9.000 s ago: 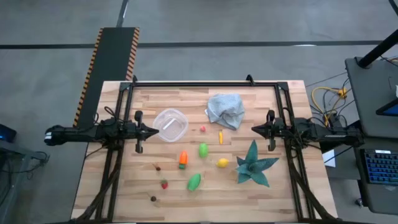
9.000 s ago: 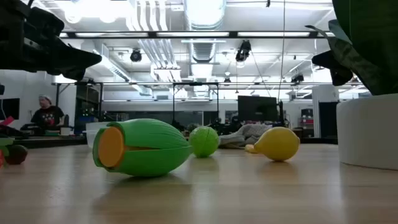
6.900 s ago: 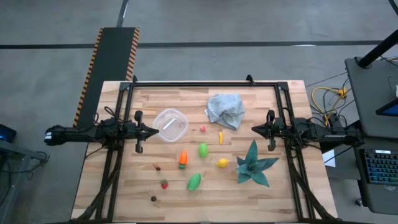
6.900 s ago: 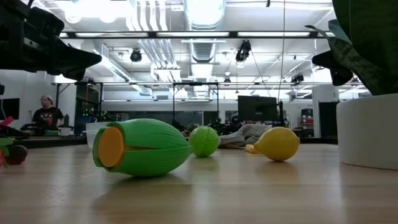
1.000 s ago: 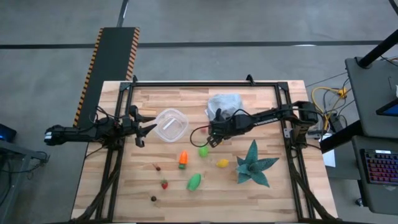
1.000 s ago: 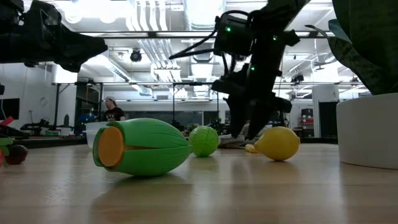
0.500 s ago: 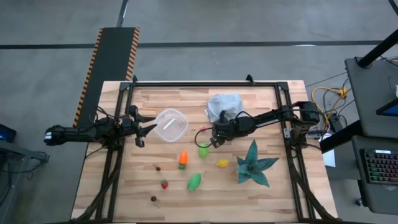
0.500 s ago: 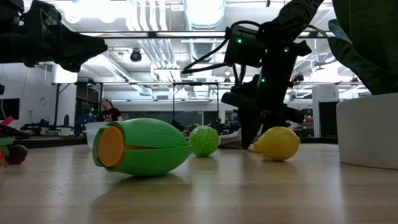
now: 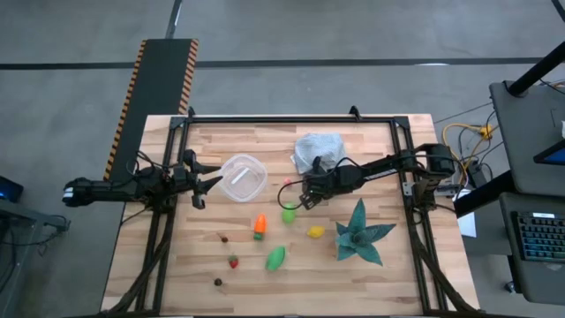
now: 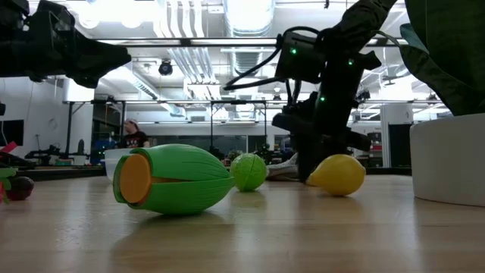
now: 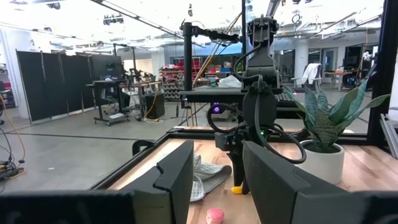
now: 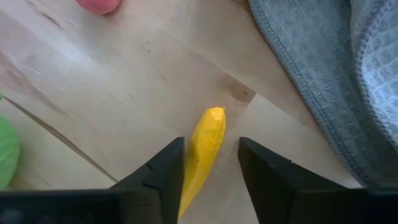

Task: Pick and placing Produce into tupperware
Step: Put the yellow corn into the transparent container

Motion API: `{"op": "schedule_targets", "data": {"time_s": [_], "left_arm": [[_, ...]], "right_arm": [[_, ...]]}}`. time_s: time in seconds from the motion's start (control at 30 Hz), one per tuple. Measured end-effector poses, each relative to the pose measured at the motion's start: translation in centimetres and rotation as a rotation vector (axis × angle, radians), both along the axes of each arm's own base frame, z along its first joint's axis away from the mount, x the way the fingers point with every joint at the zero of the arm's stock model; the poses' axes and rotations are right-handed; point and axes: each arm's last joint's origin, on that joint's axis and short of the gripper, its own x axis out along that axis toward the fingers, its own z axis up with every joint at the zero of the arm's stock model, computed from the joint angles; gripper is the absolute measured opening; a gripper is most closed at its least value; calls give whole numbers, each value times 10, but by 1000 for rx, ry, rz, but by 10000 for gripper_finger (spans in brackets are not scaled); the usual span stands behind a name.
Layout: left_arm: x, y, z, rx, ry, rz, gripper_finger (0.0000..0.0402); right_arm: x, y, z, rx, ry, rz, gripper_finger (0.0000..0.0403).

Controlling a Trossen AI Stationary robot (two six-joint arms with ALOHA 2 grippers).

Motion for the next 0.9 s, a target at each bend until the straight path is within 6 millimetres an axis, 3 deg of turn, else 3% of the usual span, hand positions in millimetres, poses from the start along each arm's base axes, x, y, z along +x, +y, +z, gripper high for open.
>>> {"op": "schedule_targets", "data": {"time_s": [0.47, 0.7, 0.9], "left_arm": [[0, 0, 0, 0, 0, 0, 126], [0, 0, 0, 0, 0, 0, 126], [0, 0, 0, 0, 0, 0, 126]], "right_arm": [[-1, 0, -1, 0, 23, 78, 20], [6, 1, 7, 12, -5, 125, 11], [24, 2, 30, -1, -85, 214, 10]]}}
